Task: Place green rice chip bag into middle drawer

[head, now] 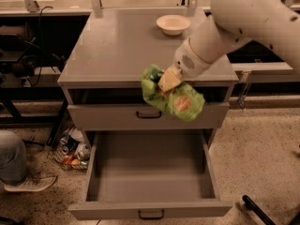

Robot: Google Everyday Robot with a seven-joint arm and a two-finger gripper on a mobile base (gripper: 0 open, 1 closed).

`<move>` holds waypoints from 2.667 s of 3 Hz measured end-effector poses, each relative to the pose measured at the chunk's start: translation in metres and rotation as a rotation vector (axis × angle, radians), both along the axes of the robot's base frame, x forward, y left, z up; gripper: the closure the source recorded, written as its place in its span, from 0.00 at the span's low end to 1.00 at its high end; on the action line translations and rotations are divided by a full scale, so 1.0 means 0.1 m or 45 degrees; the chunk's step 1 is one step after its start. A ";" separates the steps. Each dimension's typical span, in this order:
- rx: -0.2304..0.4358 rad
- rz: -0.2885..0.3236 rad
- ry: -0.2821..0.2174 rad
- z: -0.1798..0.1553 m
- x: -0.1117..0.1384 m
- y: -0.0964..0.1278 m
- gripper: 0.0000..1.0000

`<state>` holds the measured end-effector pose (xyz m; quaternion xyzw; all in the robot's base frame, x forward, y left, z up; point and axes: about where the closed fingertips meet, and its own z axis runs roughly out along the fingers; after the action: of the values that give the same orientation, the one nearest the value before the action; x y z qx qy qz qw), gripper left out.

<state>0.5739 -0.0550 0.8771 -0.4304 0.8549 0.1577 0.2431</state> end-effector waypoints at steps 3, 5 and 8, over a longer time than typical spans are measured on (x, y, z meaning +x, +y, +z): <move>0.037 0.008 0.433 -1.32 -0.89 0.26 1.00; 0.069 -0.089 0.453 -2.23 -0.68 0.36 1.00; 0.275 -0.218 0.318 -3.32 -0.18 0.70 0.97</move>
Offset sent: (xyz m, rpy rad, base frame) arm -0.1260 0.0519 -0.1913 0.0545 0.5057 0.0380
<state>0.5559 0.0147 0.5453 -0.3047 0.8900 0.2795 0.1924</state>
